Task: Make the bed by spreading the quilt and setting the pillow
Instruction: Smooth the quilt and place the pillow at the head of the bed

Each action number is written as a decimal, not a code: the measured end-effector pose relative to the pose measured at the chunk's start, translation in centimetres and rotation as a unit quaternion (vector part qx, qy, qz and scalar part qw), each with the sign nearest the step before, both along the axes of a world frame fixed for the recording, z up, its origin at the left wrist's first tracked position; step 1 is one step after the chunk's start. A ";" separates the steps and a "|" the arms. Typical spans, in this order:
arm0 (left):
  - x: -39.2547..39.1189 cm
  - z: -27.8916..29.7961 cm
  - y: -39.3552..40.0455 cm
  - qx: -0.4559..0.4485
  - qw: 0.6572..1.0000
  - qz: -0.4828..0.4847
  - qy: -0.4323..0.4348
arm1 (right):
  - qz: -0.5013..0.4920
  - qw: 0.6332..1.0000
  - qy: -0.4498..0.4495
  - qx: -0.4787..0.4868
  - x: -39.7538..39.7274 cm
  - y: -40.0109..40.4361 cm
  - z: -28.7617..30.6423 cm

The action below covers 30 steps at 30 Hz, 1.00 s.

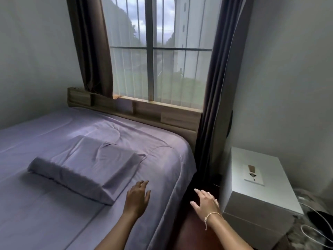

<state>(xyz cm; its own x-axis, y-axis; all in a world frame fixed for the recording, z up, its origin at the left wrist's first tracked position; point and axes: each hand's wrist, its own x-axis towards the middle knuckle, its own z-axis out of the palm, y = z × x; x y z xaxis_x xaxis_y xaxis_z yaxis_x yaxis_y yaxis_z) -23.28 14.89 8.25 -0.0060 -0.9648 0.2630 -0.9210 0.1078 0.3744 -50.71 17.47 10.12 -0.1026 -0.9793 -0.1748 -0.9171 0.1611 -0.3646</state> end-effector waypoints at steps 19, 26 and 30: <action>-5.5 -6.3 -32.6 0.096 0.976 0.185 0.063 | 0.144 0.989 0.013 0.035 -6.8 -43.1 -4.6; -7.8 -7.2 -46.4 0.100 0.979 0.166 0.060 | 0.181 0.982 0.021 0.049 -7.5 -56.7 -5.4; -9.5 -7.1 -52.5 0.109 0.978 0.168 0.048 | 0.216 0.974 0.025 0.071 -7.0 -63.3 -6.8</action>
<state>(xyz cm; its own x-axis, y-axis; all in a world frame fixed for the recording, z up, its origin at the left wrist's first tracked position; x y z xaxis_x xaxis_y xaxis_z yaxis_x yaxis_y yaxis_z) -32.75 -37.59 1.19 0.3366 -0.9410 0.0343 -0.8496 -0.2878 0.4420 -57.67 -45.82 3.27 0.3014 -0.8995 -0.3163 -0.9264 -0.1978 -0.3203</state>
